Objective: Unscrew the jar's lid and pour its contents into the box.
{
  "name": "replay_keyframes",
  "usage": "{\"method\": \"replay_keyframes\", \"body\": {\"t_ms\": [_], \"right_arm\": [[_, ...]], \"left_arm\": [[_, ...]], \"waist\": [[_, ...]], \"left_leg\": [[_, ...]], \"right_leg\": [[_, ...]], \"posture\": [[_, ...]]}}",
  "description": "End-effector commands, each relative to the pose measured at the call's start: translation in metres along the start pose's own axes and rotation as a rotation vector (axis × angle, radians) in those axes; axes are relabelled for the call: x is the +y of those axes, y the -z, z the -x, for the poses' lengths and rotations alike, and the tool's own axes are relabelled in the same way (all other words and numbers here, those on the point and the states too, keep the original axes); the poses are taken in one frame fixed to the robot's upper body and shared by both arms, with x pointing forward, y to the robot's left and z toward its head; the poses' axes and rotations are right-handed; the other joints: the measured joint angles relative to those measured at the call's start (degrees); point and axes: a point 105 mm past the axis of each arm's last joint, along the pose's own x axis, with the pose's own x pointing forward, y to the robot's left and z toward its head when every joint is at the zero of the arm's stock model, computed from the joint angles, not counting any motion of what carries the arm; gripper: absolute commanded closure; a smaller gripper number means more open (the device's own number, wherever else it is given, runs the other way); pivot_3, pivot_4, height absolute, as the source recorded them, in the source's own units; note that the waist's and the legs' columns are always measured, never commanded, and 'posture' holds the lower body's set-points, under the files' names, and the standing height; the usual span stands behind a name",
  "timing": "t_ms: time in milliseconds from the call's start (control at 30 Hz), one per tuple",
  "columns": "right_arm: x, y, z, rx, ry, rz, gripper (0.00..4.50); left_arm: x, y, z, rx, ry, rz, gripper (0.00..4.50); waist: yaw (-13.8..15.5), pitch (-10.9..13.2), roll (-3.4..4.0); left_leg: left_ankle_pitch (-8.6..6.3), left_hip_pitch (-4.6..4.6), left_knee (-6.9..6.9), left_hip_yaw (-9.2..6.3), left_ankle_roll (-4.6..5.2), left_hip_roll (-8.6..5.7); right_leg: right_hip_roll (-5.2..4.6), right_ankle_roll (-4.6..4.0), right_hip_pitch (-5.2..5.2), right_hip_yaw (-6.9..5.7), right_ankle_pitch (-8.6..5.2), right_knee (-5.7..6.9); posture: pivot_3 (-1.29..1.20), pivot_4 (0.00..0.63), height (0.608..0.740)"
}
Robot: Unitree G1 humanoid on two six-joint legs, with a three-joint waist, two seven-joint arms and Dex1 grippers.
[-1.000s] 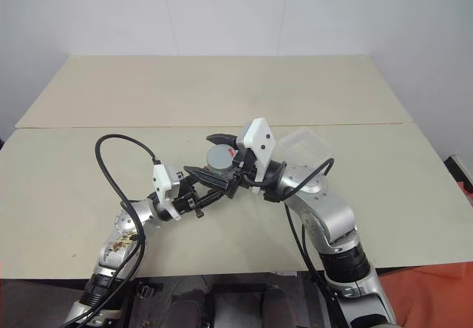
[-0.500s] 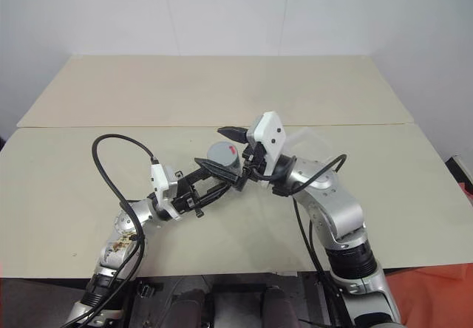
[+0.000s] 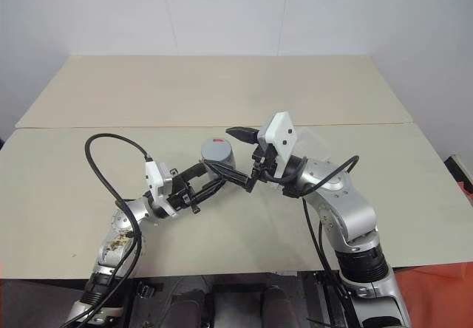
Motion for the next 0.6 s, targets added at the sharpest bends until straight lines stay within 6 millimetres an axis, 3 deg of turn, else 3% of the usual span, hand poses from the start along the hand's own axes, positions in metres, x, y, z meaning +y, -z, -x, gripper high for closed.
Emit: {"method": "replay_keyframes", "body": {"t_ms": [33,600], "right_arm": [[-0.001,-0.017,0.009,-0.053,0.012,0.050,0.06],[-0.022,-0.014,0.027,-0.007,0.116,0.065,0.06]], "left_arm": [[0.005,-0.012,0.000,-0.052,0.001,-0.039,2.48],[0.010,-0.010,0.001,-0.042,-0.021,-0.052,2.48]], "waist": [[0.01,0.00,0.00],[0.01,0.00,0.00]], "left_leg": [[0.00,0.00,0.00,0.00,0.00,0.00],[0.00,0.00,0.00,0.04,0.00,0.00]], "right_leg": [[0.00,0.00,0.00,0.00,0.00,0.00],[0.00,0.00,0.01,0.00,0.00,0.00]], "posture": [[0.00,0.150,0.740],[0.00,0.150,0.740]]}}
